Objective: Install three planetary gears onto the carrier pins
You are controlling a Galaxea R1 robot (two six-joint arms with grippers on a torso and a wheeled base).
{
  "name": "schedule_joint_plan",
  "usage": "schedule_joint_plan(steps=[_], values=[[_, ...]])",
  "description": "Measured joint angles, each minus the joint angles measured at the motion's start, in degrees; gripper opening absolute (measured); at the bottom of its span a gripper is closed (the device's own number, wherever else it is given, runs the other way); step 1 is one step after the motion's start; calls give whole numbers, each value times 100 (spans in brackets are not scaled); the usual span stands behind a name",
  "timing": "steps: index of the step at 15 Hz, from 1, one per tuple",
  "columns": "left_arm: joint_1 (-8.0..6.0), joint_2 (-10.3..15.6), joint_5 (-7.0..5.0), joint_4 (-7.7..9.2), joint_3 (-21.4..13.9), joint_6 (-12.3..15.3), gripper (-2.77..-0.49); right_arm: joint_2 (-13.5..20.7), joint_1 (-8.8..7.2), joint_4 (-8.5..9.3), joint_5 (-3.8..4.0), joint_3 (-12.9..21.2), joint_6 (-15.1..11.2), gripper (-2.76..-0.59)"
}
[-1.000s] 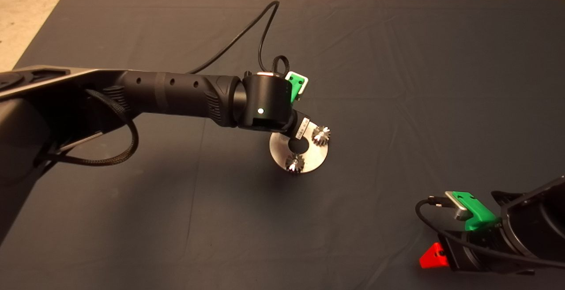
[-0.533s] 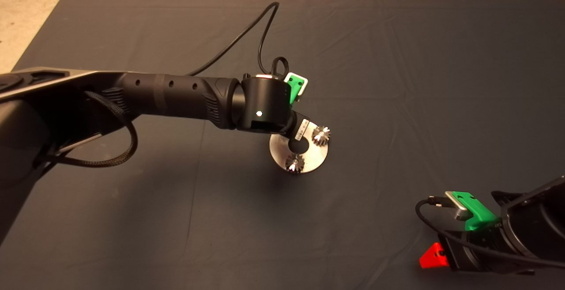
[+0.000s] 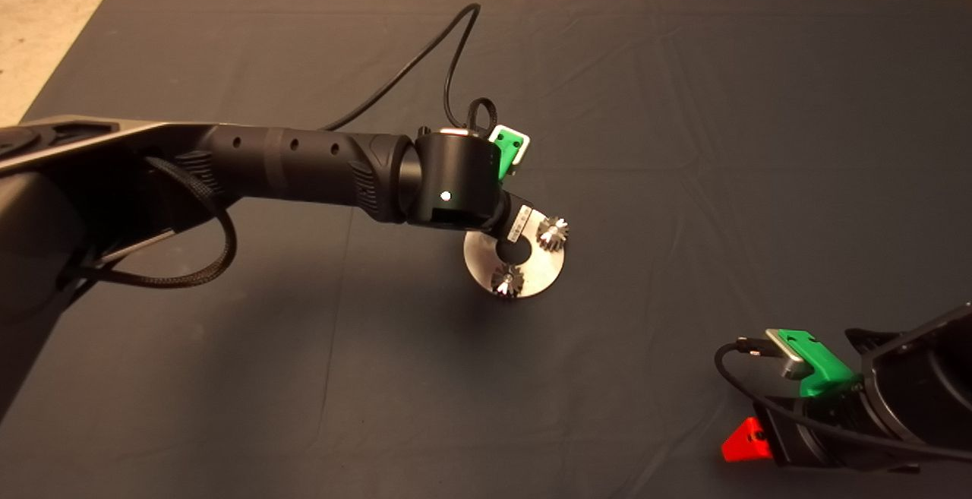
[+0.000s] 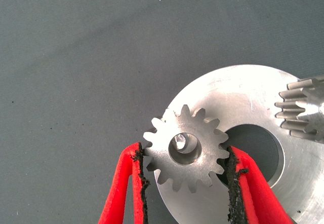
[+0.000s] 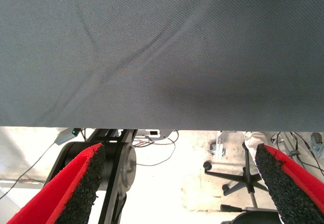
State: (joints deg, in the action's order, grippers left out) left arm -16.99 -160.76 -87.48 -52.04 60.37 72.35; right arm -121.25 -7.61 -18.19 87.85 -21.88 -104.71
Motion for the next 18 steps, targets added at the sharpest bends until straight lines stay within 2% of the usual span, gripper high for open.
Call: schedule_joint_plan(steps=[6,18], values=[[0,61,46,3,-39,0,-259,0,0,0,-2,0,0,-116],[2,59,46,3,-37,2,-259,-1,0,0,0,0,0,-116]])
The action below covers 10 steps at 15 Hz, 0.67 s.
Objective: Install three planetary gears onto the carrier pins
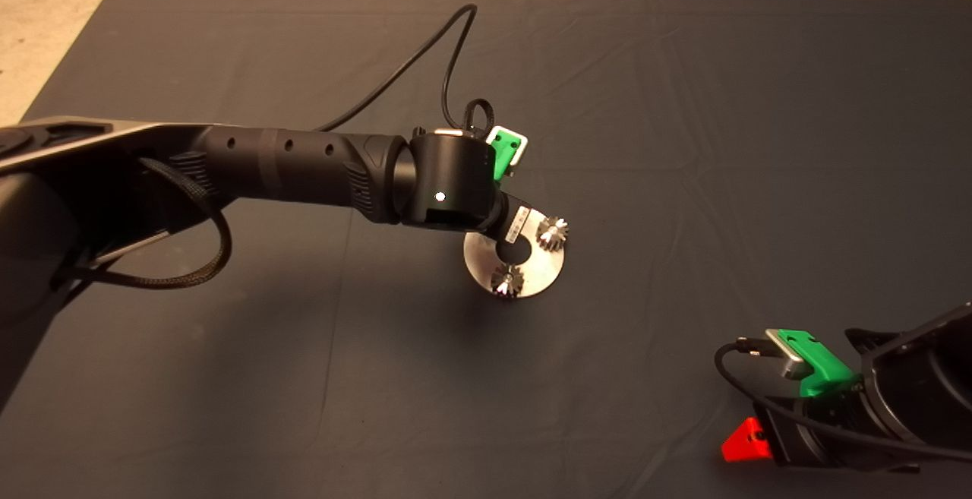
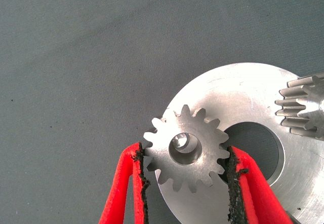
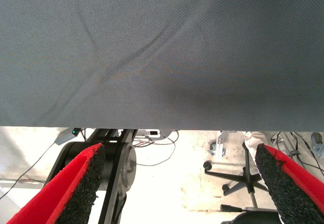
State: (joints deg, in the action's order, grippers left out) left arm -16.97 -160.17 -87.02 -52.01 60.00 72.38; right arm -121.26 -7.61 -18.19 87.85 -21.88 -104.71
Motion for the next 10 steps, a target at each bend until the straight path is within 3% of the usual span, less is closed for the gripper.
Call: schedule_joint_plan(steps=[10], values=[[-1,-6,2,0,28,0,-259,0,1,0,0,0,-1,-116]])
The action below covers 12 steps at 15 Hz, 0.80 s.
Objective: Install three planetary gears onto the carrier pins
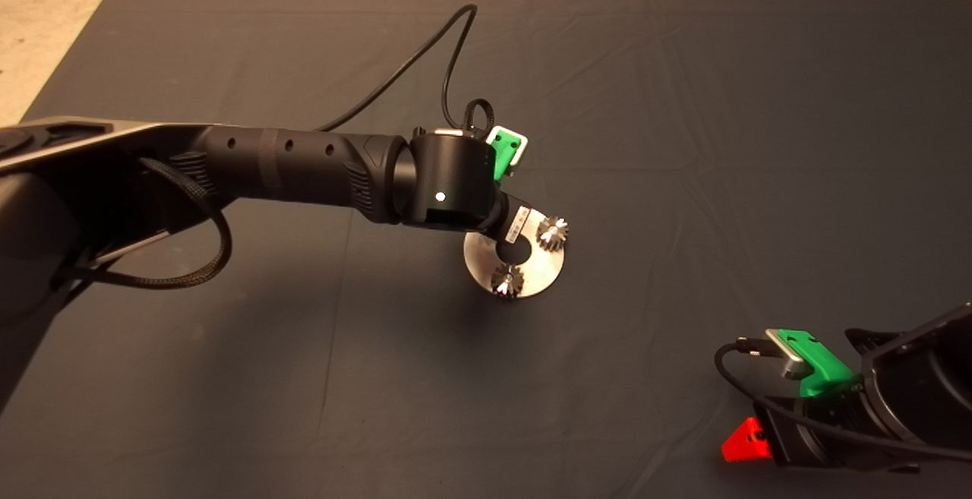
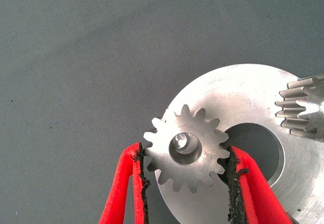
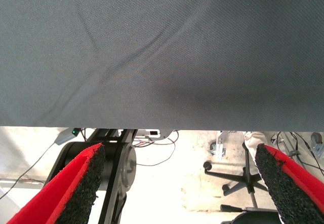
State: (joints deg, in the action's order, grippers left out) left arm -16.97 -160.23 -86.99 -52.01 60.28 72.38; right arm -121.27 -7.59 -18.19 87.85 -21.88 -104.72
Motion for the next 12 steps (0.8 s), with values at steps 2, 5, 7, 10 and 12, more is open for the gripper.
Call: schedule_joint_plan(steps=[2,5,7,10,12], values=[[-2,-24,-9,-2,24,-2,-259,2,0,0,0,0,0,-116],[-2,-24,-2,-11,41,-2,-259,1,-1,0,-2,0,0,-116],[-2,-24,-2,-12,44,-2,-259,2,0,0,0,0,0,-116],[-2,-24,-2,-13,44,-2,-259,0,0,0,-2,0,0,-116],[-2,-24,-2,-13,44,-2,-259,0,0,0,0,0,0,-116]])
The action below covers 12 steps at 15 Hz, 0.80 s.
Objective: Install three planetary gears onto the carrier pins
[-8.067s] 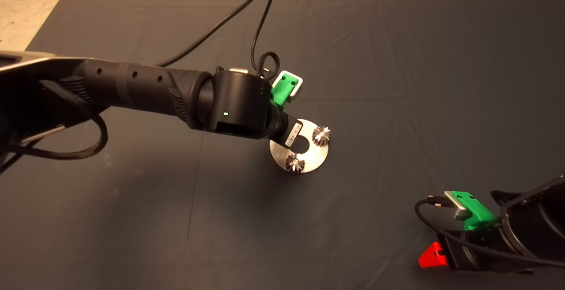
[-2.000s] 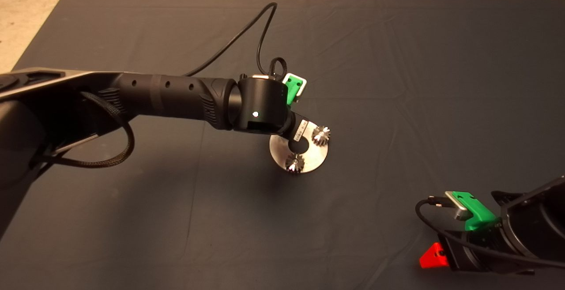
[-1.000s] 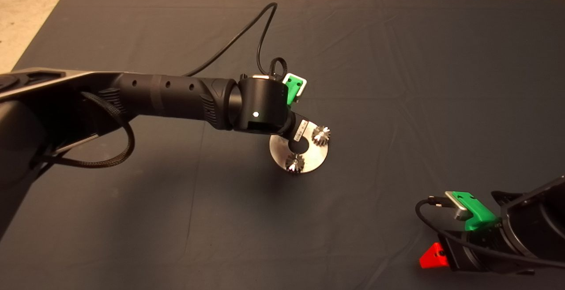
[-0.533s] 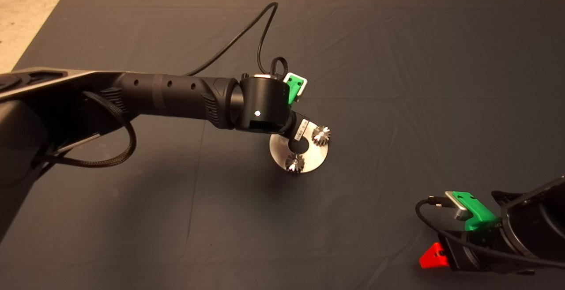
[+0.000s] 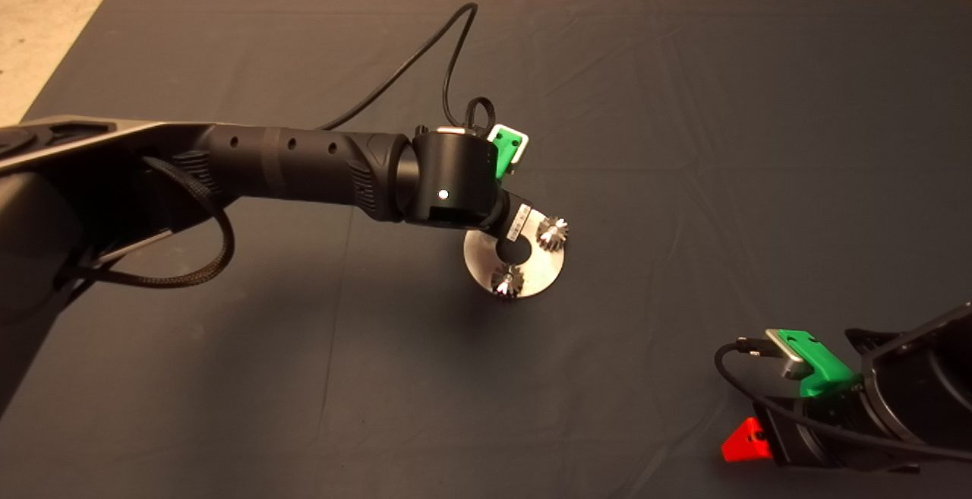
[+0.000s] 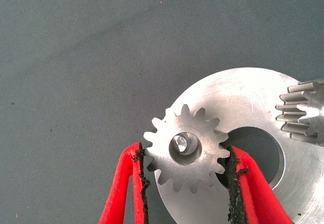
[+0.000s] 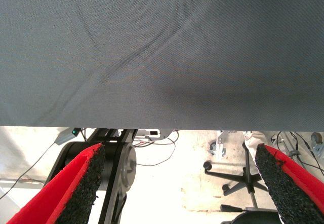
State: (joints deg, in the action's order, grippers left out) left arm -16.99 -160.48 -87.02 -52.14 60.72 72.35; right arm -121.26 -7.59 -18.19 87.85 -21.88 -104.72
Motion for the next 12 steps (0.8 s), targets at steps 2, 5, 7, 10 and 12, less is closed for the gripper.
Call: schedule_joint_plan(steps=[2,5,7,10,12], values=[[0,4,5,-1,0,0,-259,2,0,0,-2,0,0,-116],[0,33,9,-4,0,0,-259,-1,0,0,-2,0,0,-116],[0,35,17,-15,0,0,-259,-1,0,0,0,0,0,-116],[2,34,17,-20,0,0,-259,-1,0,0,0,0,0,-116],[0,35,20,-20,0,0,-259,-1,0,0,-2,0,0,-116]])
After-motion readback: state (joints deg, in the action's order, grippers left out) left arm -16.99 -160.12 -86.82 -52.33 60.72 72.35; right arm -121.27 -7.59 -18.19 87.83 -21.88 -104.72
